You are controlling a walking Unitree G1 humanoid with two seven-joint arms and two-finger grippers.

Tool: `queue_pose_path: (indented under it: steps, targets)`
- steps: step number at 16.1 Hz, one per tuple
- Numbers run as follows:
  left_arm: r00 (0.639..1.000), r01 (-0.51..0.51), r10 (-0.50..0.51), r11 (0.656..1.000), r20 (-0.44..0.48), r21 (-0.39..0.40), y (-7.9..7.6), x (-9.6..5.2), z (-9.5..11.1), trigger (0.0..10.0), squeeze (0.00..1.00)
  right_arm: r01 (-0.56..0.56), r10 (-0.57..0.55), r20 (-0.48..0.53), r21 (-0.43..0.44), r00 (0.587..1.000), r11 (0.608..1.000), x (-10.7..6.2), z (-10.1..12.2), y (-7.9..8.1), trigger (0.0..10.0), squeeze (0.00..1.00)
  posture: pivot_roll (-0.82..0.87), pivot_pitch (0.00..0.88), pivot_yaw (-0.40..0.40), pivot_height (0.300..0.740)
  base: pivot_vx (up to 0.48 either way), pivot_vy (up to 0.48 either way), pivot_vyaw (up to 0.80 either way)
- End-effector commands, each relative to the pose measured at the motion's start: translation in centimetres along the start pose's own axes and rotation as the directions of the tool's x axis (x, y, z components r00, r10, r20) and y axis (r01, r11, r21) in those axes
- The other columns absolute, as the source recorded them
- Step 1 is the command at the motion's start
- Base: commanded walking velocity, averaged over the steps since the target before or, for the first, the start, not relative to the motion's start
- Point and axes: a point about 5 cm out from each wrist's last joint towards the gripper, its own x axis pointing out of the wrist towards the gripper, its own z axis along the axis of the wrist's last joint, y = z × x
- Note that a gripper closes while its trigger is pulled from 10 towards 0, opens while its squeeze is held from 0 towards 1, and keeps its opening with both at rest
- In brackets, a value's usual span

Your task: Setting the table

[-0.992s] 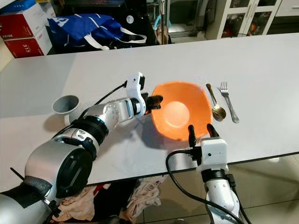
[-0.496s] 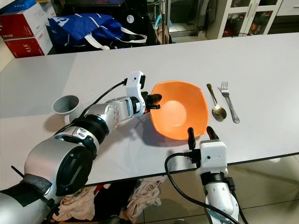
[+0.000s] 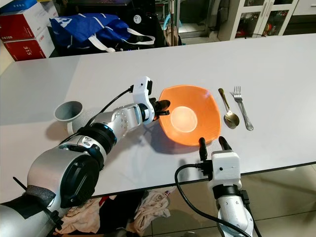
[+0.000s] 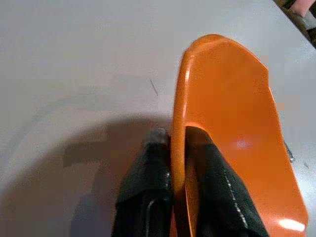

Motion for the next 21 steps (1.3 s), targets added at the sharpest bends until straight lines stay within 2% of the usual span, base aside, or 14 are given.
queue_pose_path:
  steps: [1, 2, 5, 12, 15, 17, 21]
  targets:
    - [1.000, -0.015, 0.015, 1.000, 0.002, 0.006, 0.3, -0.1, -0.2, 10.0, 0.95, -0.002, 0.002, 0.013, 0.000, 1.000, 1.000, 0.1, 0.5, 0.0, 10.0, 0.00, -0.19, 0.000, 0.100, 0.722, 0.000, 0.000, 0.00]
    - [1.000, -0.014, 0.014, 1.000, 0.000, 0.013, 0.3, -0.1, -0.2, 10.0, 1.00, -0.002, 0.002, 0.013, 0.000, 1.000, 1.000, 0.1, 0.5, 0.0, 10.0, 0.00, -0.19, 0.000, 0.099, 0.722, 0.000, 0.000, 0.00]
    - [1.000, -0.010, 0.010, 0.998, -0.010, 0.066, 0.4, -0.1, -0.1, 10.0, 1.00, -0.003, 0.003, 0.012, -0.001, 1.000, 1.000, 0.2, 0.5, 0.0, 10.0, 0.00, -0.19, 0.000, 0.099, 0.722, 0.000, 0.000, 0.00]
    - [1.000, -0.012, 0.014, 0.994, -0.020, 0.112, 0.6, -0.2, -0.2, 10.0, 1.00, -0.007, 0.007, 0.015, -0.004, 1.000, 1.000, 0.3, 0.5, 0.0, 10.0, 0.00, -0.19, 0.000, 0.098, 0.722, 0.000, 0.000, 0.00]
    - [0.998, -0.044, 0.050, 0.979, -0.026, 0.200, 1.1, -0.3, -0.3, 10.0, 1.00, -0.006, 0.006, 0.017, -0.003, 1.000, 1.000, 0.4, 0.5, 0.1, 10.0, 0.00, -0.19, 0.000, 0.099, 0.722, 0.000, 0.000, 0.00]
    - [0.995, -0.090, 0.097, 0.949, -0.009, 0.302, 1.6, -0.4, -0.1, 10.0, 1.00, -0.004, 0.005, 0.017, -0.002, 1.000, 1.000, 0.4, 0.5, 0.1, 10.0, 0.00, -0.19, 0.000, 0.100, 0.722, 0.000, 0.000, 0.00]
    - [0.995, -0.103, 0.101, 0.953, 0.020, 0.283, 1.9, -0.5, 0.3, 10.0, 1.00, -0.007, 0.007, 0.018, -0.001, 1.000, 1.000, 0.7, 0.5, 0.1, 10.0, 0.00, -0.18, 0.000, 0.098, 0.722, 0.000, 0.000, 0.00]
